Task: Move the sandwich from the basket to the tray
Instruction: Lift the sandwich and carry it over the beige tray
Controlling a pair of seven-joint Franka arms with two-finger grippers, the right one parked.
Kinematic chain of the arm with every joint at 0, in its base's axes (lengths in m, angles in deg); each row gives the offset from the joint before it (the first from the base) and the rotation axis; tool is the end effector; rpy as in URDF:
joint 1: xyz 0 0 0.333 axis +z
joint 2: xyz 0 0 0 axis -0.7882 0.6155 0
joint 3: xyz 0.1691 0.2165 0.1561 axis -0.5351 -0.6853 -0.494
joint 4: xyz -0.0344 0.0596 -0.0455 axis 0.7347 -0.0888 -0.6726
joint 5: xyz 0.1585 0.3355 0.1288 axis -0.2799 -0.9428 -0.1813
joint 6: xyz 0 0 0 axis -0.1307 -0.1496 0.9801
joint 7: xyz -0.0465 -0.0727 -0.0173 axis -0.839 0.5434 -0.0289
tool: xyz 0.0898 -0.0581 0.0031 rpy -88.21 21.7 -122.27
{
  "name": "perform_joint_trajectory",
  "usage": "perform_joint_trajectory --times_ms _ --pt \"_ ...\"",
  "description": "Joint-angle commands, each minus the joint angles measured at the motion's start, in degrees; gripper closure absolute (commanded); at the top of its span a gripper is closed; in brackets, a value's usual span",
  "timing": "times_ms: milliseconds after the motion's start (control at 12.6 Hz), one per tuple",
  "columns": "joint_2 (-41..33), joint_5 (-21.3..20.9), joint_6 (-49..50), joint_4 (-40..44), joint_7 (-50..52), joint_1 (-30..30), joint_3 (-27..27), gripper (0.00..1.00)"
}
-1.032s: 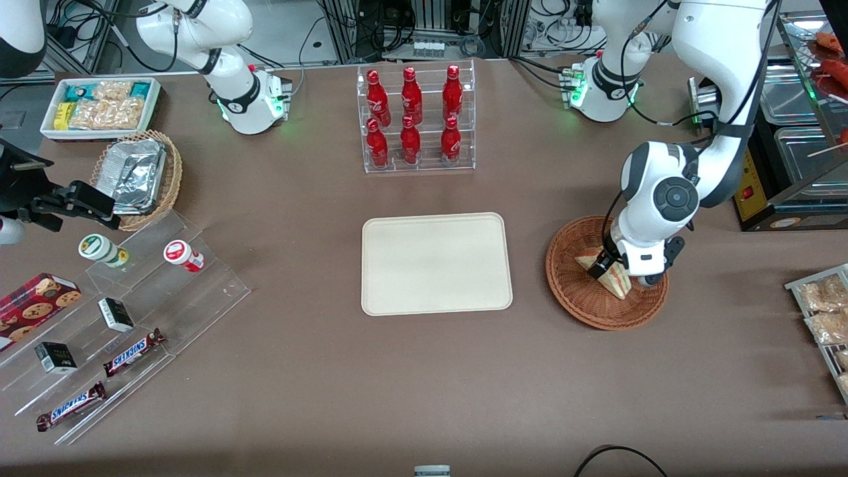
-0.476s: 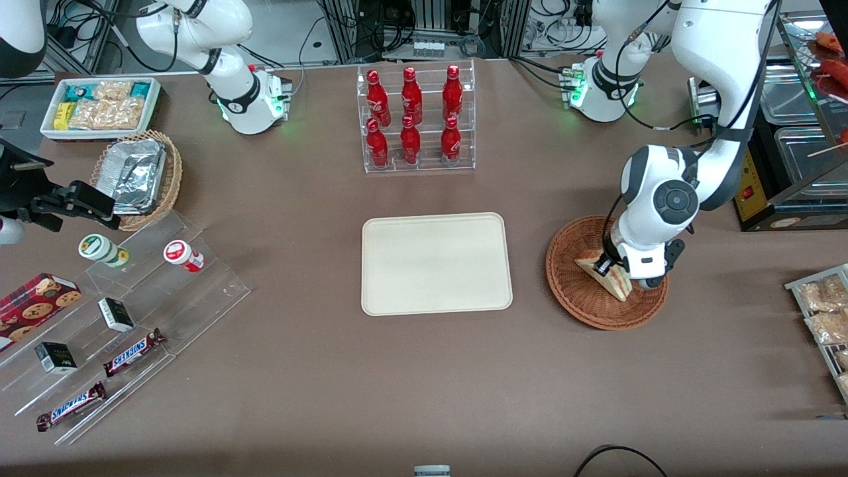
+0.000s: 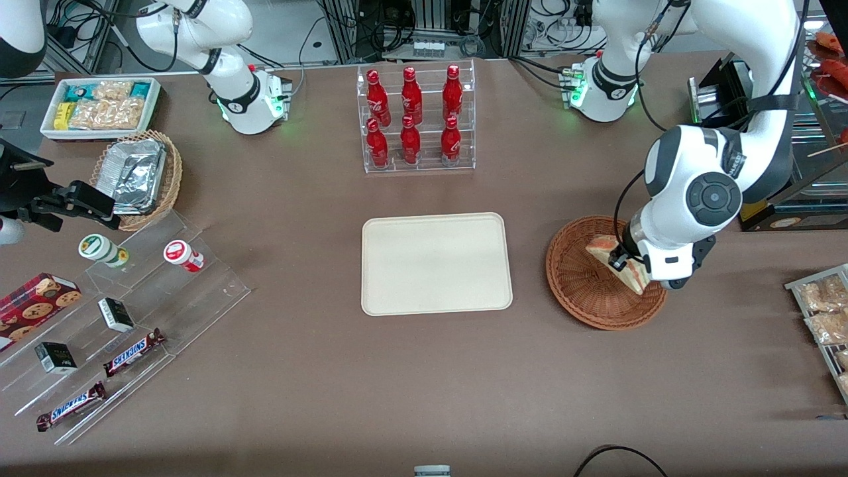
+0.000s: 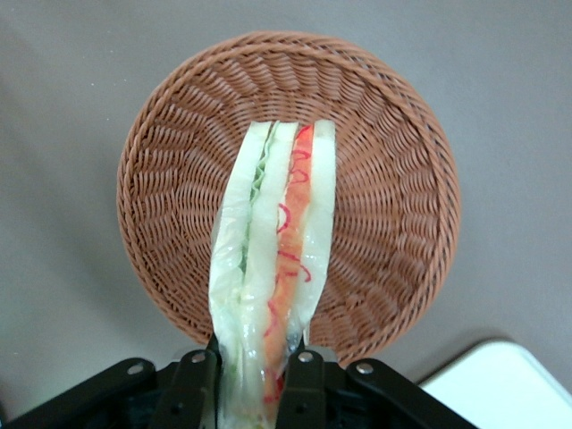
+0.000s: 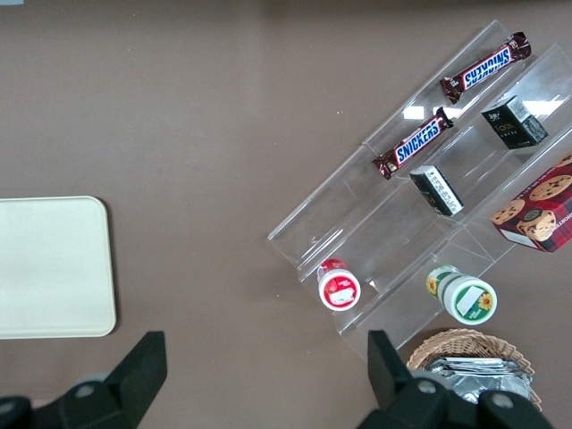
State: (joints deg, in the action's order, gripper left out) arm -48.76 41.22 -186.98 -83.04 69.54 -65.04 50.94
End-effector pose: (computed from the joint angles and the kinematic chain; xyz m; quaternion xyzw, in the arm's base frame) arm 0.5666 -0.1329 0.3697 -0.9191 -0.3851 0.0638 0.0546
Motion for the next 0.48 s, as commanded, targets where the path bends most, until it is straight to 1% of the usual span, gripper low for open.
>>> perform_joint_trajectory --times_ms 0,159,238,317,397 --pt "0.9 0.4 1.4 1.6 -4.7 -3.2 -0.1 0.94" --pt "2.9 0.4 3.4 4.4 -7.5 -5.9 0.9 0.94" --pt "4.3 0.9 4.5 5.9 -9.8 -6.9 2.2 0.94" --pt "5.6 1.8 4.7 7.1 -10.7 -7.4 3.9 0.94" --pt "6.9 1.9 4.6 7.7 -10.4 -8.2 5.8 0.94"
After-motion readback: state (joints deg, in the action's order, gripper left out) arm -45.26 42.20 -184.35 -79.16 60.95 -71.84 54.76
